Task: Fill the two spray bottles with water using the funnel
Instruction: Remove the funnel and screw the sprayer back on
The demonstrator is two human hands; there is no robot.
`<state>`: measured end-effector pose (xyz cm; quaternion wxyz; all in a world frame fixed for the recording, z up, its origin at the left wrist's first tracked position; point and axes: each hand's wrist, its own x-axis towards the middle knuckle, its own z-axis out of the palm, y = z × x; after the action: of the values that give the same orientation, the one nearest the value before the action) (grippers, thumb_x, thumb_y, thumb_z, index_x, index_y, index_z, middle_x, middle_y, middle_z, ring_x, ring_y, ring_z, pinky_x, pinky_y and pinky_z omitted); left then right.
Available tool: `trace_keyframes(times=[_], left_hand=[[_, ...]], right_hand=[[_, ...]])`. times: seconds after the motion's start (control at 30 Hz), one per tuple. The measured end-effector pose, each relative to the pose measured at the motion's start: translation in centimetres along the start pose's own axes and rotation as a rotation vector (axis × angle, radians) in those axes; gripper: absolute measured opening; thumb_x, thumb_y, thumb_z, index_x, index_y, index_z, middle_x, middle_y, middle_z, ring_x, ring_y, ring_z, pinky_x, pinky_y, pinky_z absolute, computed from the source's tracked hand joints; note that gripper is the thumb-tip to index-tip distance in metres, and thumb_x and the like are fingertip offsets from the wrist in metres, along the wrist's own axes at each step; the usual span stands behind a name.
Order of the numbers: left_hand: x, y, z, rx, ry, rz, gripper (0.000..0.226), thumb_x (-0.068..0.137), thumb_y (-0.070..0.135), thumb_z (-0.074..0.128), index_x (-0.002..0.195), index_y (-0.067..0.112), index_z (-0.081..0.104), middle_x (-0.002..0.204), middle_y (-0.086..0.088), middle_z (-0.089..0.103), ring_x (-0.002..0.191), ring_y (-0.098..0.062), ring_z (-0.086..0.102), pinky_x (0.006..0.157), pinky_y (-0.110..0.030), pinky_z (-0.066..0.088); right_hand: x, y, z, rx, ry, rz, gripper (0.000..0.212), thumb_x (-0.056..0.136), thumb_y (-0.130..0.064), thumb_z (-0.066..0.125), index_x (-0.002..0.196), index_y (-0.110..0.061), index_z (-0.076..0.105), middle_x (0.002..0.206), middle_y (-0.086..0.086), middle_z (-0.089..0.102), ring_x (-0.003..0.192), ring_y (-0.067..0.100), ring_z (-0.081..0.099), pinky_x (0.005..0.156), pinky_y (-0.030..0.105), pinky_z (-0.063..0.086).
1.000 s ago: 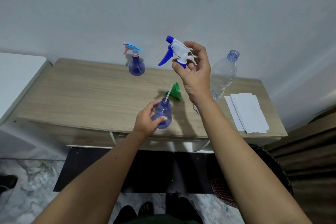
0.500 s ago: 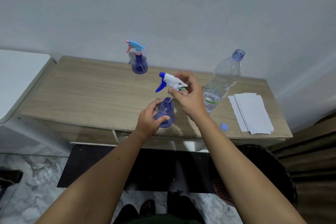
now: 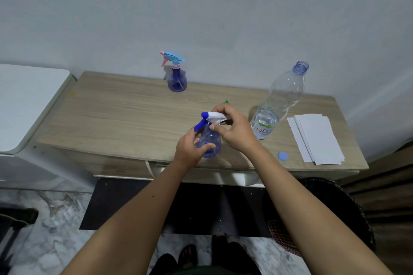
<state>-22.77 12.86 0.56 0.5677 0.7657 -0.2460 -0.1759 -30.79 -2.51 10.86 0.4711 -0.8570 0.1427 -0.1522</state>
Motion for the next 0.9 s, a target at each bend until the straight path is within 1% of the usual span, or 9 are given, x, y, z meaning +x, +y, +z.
trace_keyframes(times=[0.13, 0.3, 0.47, 0.53, 0.6, 0.7, 0.77, 0.8, 0.9], left_hand=[[0.2, -0.4, -0.1, -0.009, -0.010, -0.027, 0.078, 0.067, 0.048, 0.086, 0.137, 0.023, 0.062, 0.123, 0.006, 0.074, 0.116, -0.019, 0.070, 0.099, -0.053, 0.058], [0.3, -0.2, 0.0, 0.002, -0.020, -0.009, 0.083, 0.068, 0.051, 0.085, 0.140, 0.021, 0.060, 0.127, 0.010, 0.070, 0.121, -0.015, 0.067, 0.104, -0.047, 0.056], [0.3, -0.4, 0.0, -0.013, -0.014, 0.014, 0.073, 0.069, 0.046, 0.089, 0.135, 0.032, 0.062, 0.126, 0.012, 0.071, 0.120, -0.011, 0.067, 0.102, -0.047, 0.057], [0.4, -0.5, 0.0, -0.004, -0.011, 0.032, 0.065, 0.070, 0.040, 0.091, 0.129, 0.034, 0.064, 0.123, 0.012, 0.072, 0.116, -0.008, 0.068, 0.100, -0.046, 0.057], [0.3, -0.3, 0.0, -0.005, -0.015, 0.046, 0.061, 0.071, 0.035, 0.090, 0.125, 0.037, 0.063, 0.121, 0.013, 0.072, 0.114, -0.006, 0.068, 0.099, -0.042, 0.058], [0.3, -0.3, 0.0, -0.010, -0.013, 0.051, 0.062, 0.070, 0.033, 0.090, 0.122, 0.051, 0.061, 0.122, 0.016, 0.071, 0.116, -0.005, 0.067, 0.101, -0.041, 0.057], [0.3, -0.4, -0.1, -0.004, -0.015, 0.053, 0.063, 0.069, 0.036, 0.090, 0.119, 0.059, 0.060, 0.122, 0.017, 0.071, 0.117, -0.006, 0.066, 0.101, -0.044, 0.057], [0.4, -0.6, -0.1, -0.005, -0.020, 0.052, 0.064, 0.069, 0.037, 0.090, 0.121, 0.057, 0.060, 0.123, 0.017, 0.070, 0.118, -0.007, 0.066, 0.101, -0.045, 0.057], [0.6, -1.0, 0.0, -0.003, -0.028, 0.044, 0.068, 0.070, 0.040, 0.091, 0.131, 0.038, 0.063, 0.126, 0.013, 0.071, 0.119, -0.010, 0.067, 0.100, -0.048, 0.058]], right_hand=[[0.2, 0.3, -0.1, -0.088, -0.039, -0.009, 0.031, 0.081, -0.015, 0.080, 0.106, -0.028, 0.067, 0.100, -0.013, 0.073, 0.094, 0.016, 0.071, 0.090, 0.048, 0.058], [0.4, 0.3, -0.7, -0.257, -0.163, -0.113, 0.038, 0.083, -0.002, 0.069, 0.116, -0.022, 0.064, 0.105, -0.007, 0.071, 0.097, 0.016, 0.069, 0.091, 0.039, 0.058], [1.2, -0.1, -0.6, -0.434, -0.218, -0.146, 0.030, 0.087, -0.011, 0.072, 0.112, -0.019, 0.059, 0.102, -0.002, 0.067, 0.091, 0.025, 0.065, 0.082, 0.043, 0.055], [1.4, -0.1, -0.7, -0.471, -0.210, -0.148, 0.028, 0.087, -0.018, 0.078, 0.107, -0.016, 0.059, 0.095, -0.004, 0.062, 0.087, 0.026, 0.062, 0.074, 0.037, 0.048], [1.5, -0.1, -0.8, -0.475, -0.191, -0.128, 0.030, 0.085, -0.025, 0.083, 0.099, -0.016, 0.059, 0.084, -0.008, 0.056, 0.078, 0.022, 0.055, 0.065, 0.030, 0.037], [1.6, 0.0, -1.1, -0.448, -0.190, -0.097, 0.029, 0.081, -0.027, 0.087, 0.096, -0.016, 0.064, 0.082, -0.010, 0.056, 0.074, 0.015, 0.051, 0.062, 0.018, 0.033], [1.3, 0.3, -1.2, -0.431, -0.187, -0.103, 0.024, 0.082, -0.023, 0.084, 0.098, -0.014, 0.069, 0.088, -0.004, 0.061, 0.077, 0.017, 0.055, 0.068, 0.025, 0.038], [1.2, 0.5, -1.1, -0.423, -0.179, -0.096, 0.021, 0.083, -0.023, 0.083, 0.097, -0.015, 0.069, 0.089, -0.002, 0.063, 0.077, 0.019, 0.057, 0.069, 0.030, 0.042], [1.1, 0.8, -0.9, -0.395, -0.113, -0.026, 0.027, 0.079, -0.035, 0.088, 0.083, -0.027, 0.063, 0.080, -0.003, 0.064, 0.072, 0.021, 0.060, 0.068, 0.036, 0.049]])
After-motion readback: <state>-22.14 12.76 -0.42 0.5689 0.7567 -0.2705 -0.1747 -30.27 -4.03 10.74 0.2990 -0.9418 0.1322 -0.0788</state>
